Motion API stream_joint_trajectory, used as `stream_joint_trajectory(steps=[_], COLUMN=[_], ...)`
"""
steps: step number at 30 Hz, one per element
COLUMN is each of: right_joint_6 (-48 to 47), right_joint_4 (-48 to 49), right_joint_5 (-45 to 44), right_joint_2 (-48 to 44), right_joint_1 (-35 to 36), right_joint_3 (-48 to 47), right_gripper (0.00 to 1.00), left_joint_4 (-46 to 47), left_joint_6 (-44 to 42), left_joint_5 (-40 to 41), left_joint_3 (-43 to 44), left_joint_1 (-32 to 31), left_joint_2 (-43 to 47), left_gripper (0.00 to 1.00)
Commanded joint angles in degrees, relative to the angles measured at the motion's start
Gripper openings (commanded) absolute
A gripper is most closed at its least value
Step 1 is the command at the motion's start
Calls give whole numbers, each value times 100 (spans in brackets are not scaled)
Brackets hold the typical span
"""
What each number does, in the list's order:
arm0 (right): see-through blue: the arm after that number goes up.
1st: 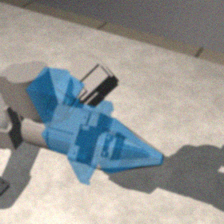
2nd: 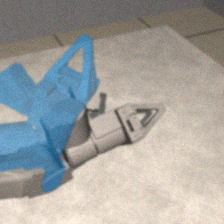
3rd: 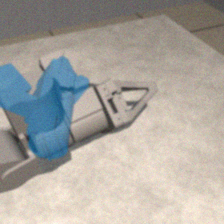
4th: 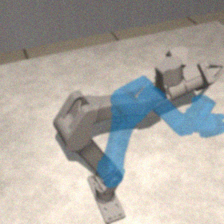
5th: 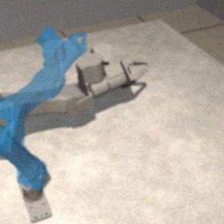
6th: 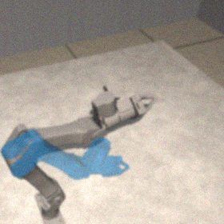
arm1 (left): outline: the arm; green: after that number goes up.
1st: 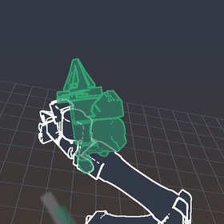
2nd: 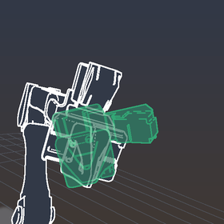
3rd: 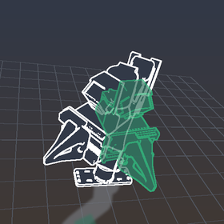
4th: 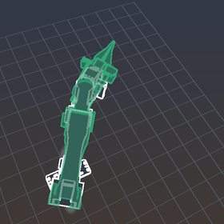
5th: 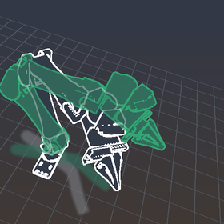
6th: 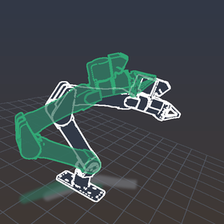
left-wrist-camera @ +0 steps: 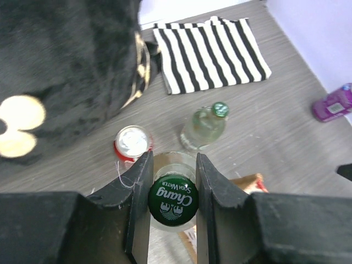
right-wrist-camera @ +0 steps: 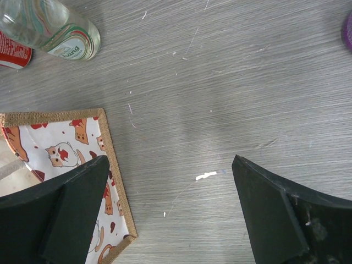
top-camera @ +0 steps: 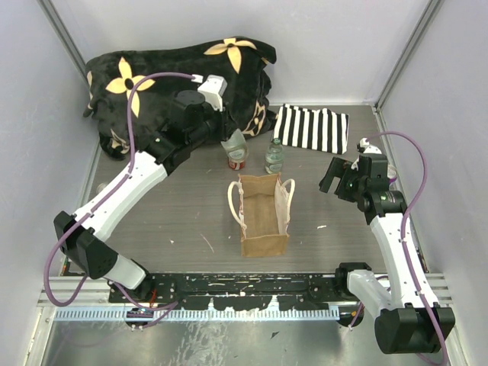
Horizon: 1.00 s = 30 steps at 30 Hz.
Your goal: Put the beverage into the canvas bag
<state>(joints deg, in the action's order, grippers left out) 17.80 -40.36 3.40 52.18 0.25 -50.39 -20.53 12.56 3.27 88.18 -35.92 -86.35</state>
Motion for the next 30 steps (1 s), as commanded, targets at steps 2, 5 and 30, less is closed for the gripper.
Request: stream_joint_trajectory(steps=[2, 5, 30], right_joint_6=[41, 39, 71], right_joint_4=[265, 265, 283], right_joint_5=[23, 14, -10], right_joint_2=[-180, -182, -226], right_joint_1=[1, 1, 1], right_joint_3=[30, 51, 189], right_gripper=[100, 100, 100], left_joint_4=[551, 551, 1061], left_joint_6=[84, 3, -60], left_joint_5=[-456, -534, -182], left_joint_3=[570, 588, -674], left_joint_1=[-373, -620, -1646], left_joint_2=[61, 92, 134], left_gripper=[0, 0, 0])
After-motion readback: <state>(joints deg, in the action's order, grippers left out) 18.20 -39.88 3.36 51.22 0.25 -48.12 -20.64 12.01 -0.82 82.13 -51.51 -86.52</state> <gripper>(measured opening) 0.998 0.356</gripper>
